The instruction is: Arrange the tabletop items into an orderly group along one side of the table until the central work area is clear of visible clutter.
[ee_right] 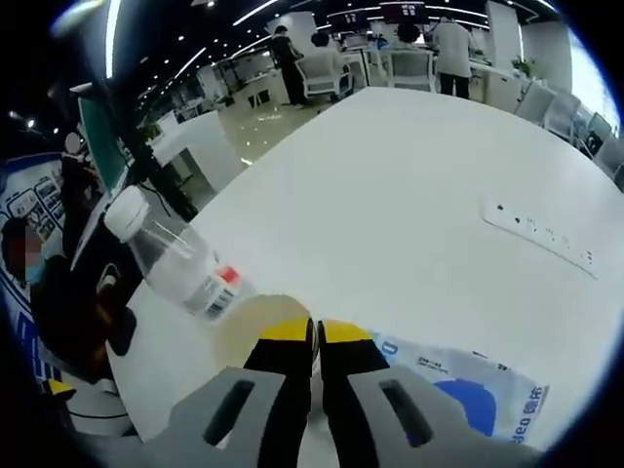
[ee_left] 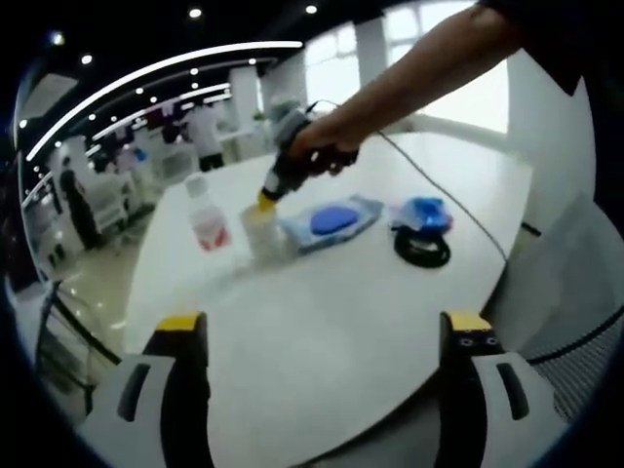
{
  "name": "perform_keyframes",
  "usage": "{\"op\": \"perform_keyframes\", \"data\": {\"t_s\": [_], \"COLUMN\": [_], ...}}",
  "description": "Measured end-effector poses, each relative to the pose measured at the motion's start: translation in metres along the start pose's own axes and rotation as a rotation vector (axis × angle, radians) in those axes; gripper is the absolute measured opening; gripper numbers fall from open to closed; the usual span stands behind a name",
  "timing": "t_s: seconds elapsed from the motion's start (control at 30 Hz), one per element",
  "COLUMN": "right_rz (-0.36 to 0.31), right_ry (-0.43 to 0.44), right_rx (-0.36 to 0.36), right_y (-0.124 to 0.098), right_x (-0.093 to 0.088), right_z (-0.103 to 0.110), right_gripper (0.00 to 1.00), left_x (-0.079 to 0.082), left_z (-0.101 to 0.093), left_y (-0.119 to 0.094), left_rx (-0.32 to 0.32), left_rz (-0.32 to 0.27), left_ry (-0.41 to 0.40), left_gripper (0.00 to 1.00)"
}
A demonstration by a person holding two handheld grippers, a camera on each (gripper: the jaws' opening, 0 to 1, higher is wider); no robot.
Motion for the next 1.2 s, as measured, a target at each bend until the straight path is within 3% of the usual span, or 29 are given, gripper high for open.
{"op": "perform_keyframes", "data": {"t_s": [0.5, 0.7, 0.93, 1.2], "right_rz": [0.000, -0.005, -0.036, -0.053], "right_ry": [-0.008, -0.049, -0.037, -0.123], "right_rx": [0.006, 0.024, 0.041, 0.086], "right_y": [0.005, 0.005, 0.006, 0.000], "right_x": [0.002, 0.002, 0.008, 0.013], "right_z": [0.004, 0.003, 0.005, 0.005], "right_gripper": [0.01, 0.02, 0.08, 0.19], "left_x": [-0.001, -0.002, -0.003, -0.002], "left_z": [0.001, 0.001, 0.000, 0.001], "left_y": [0.000, 0.000, 0.000, 0.000], "left_rx": [0.004, 0.001, -0.003, -0.002], "left_rz": [0.012, 0.014, 0.025, 0.017], "left_ry": [0.007, 0.009, 0.021, 0.023], "left_gripper": [0.94, 0.94, 0.93, 0.93]}}
Point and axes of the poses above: the point that each gripper's makers call its tool centre point, and the gripper's own axes: y roughly forward along the fingers, z roughly to its left, x roughly out of its top, the point moved 6 cm from there along -y, roughly backward along the fingers, and after that the axes turned 11 degrees about -z, right-handed, at the moved point
